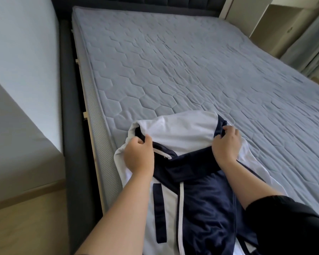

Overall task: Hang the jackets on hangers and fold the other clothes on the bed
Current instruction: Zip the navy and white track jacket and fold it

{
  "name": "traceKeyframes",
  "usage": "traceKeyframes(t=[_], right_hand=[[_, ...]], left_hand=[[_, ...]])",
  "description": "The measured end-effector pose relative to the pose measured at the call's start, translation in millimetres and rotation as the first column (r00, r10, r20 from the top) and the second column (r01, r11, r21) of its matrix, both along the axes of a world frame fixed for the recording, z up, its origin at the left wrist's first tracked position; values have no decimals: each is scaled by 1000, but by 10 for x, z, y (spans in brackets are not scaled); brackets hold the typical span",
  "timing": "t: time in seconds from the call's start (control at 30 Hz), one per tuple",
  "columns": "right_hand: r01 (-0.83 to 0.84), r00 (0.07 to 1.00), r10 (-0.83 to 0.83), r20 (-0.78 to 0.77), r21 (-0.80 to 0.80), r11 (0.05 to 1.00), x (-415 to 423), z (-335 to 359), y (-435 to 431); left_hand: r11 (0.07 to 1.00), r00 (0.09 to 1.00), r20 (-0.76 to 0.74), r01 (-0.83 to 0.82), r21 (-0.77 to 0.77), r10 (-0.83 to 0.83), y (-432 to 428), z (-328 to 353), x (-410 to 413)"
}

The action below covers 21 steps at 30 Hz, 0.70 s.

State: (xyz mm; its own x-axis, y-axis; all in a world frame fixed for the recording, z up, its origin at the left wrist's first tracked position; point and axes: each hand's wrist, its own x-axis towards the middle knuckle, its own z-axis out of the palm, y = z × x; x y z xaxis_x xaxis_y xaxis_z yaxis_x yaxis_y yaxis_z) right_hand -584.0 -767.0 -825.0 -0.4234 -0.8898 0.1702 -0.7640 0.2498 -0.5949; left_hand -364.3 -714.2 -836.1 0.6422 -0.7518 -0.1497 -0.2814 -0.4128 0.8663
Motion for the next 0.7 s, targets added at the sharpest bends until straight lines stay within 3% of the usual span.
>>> traceKeyframes(t=[0.03,0.1,0.13,0.2,0.27,0.37,0.53,0.7], right_hand=[[-81,996,75,-58,-107,991,50,-13,8],[-309,944,264,-199,-244,919,154,-38,12],[-419,896,355,-267,-241,876,209,-50,1],[-589,779,522,-348,-120,799,301,-104,-73],[-665,668,646,-369,95,741,328,-200,-214],[-584,620,697,-361,380,717,217,-386,-508],[-368,714,582,-390,498,785,-125,-582,-867],[-256,820,496,-284,593,763,-279,-622,-1011]], left_hand=[[991,989,140,-29,-133,48,6,76,-22],[888,916,399,152,-434,38,-63,183,-84],[830,842,538,316,-459,-23,-138,178,-128],[804,656,704,557,-210,-270,-276,103,-165],[812,551,666,564,147,-503,-333,-76,-74],[751,499,569,521,405,-654,-267,-483,70],[803,531,607,454,385,-591,-282,-592,65],[802,578,556,399,445,-597,-329,-577,125]])
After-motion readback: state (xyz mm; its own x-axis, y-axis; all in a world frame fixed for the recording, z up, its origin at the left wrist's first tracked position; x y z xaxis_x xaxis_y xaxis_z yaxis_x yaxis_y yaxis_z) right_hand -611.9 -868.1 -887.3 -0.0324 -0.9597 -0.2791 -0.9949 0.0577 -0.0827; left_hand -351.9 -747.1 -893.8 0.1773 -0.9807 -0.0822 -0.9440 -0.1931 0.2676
